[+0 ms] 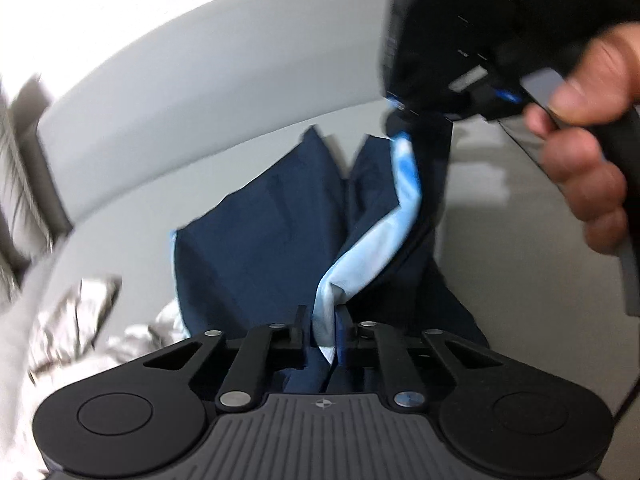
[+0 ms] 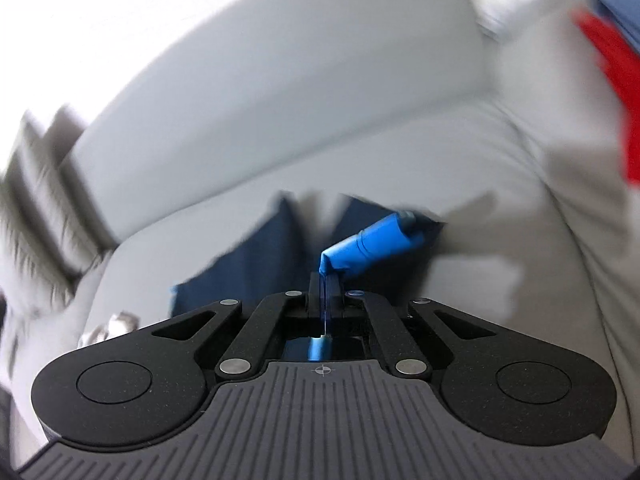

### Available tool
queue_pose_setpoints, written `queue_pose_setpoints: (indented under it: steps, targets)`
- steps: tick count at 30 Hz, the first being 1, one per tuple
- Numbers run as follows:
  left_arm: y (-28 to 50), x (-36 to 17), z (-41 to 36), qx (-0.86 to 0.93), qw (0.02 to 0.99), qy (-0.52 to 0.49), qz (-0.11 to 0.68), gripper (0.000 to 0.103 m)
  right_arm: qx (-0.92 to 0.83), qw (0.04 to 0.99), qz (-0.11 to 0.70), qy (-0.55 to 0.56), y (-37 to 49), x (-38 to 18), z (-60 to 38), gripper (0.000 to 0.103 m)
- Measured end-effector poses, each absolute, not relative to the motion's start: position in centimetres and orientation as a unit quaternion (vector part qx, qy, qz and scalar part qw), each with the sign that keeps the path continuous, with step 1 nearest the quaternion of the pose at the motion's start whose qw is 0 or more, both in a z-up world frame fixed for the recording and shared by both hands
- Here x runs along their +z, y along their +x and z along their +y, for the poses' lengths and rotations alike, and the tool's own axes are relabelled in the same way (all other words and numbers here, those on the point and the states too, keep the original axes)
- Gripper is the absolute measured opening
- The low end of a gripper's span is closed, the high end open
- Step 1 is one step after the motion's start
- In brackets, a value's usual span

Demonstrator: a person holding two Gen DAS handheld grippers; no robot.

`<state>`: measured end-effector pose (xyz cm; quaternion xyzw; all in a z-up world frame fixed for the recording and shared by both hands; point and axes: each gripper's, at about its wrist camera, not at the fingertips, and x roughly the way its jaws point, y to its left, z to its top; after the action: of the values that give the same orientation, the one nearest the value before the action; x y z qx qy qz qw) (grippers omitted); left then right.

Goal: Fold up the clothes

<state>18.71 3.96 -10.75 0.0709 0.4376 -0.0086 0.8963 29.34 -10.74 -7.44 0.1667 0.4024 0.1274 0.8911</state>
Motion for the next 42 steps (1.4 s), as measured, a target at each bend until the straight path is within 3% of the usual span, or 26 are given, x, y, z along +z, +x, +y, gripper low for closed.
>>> queue_pose_setpoints:
  steps: [7, 10, 12, 14, 17, 21, 31, 33, 34, 35, 36, 39, 40, 42]
  targets:
    - [19.4, -12.0, 12.5, 0.046, 0.870, -0.118, 0.477, 0.005, 0.225, 0.880, 0.417, 0.028, 33.0, -5.4, 2.4, 0.000]
    - [19.3, -13.8, 15.7, 0.063, 0.835, -0.186, 0.514, 0.021, 0.253, 0.858, 0.447, -0.036, 34.0, -7.7, 8.1, 0.002]
    - [18.7, -14.0, 16.7, 0.054, 0.830, -0.216, 0.511, 0.026, 0.260, 0.836, 0.480, -0.050, 34.4, -9.5, 10.1, 0.016]
    - [18.2, -13.6, 17.1, 0.048, 0.828, -0.228, 0.510, 0.036, 0.258, 0.822, 0.505, -0.057, 34.5, -10.9, 11.2, 0.041]
    - [17.2, -12.9, 17.3, 0.045, 0.829, -0.233, 0.506, 0.048, 0.249, 0.825, 0.503, -0.066, 33.7, -10.7, 11.0, 0.052]
    - [14.7, -11.4, 16.7, 0.051, 0.840, -0.209, 0.498, 0.050, 0.242, 0.830, 0.501, -0.041, 31.1, -8.0, 6.8, 0.058]
    - [7.8, -9.1, 17.6, 0.079, 0.835, -0.197, 0.508, 0.047, 0.211, 0.829, 0.518, -0.017, 19.6, -5.4, -5.7, 0.058]
    - [6.6, -8.1, 16.4, 0.066, 0.848, -0.181, 0.494, 0.044, 0.214, 0.828, 0.518, -0.018, 16.8, -5.6, -7.6, 0.052]
    - [6.8, -8.2, 15.9, 0.062, 0.852, -0.175, 0.489, 0.034, 0.215, 0.828, 0.517, -0.019, 15.9, -5.8, -8.1, 0.043]
    - [6.7, -7.9, 15.0, 0.048, 0.865, -0.157, 0.474, 0.023, 0.216, 0.829, 0.516, -0.021, 15.2, -6.0, -8.4, 0.022]
    - [6.8, -7.9, 14.0, 0.031, 0.878, -0.136, 0.457, 0.018, 0.223, 0.829, 0.513, -0.023, 14.4, -6.2, -8.5, 0.010]
    - [7.4, -9.1, 11.8, -0.002, 0.890, -0.087, 0.448, 0.017, 0.247, 0.831, 0.498, -0.032, 13.0, -6.9, -7.8, 0.006]
    - [7.9, -9.8, 11.6, -0.001, 0.885, -0.080, 0.458, 0.012, 0.253, 0.831, 0.493, -0.036, 12.7, -7.3, -7.3, 0.006]
    - [8.8, -12.8, 11.2, 0.036, 0.842, -0.047, 0.536, 0.012, 0.257, 0.820, 0.508, -0.061, 12.4, -9.1, -6.2, 0.006]
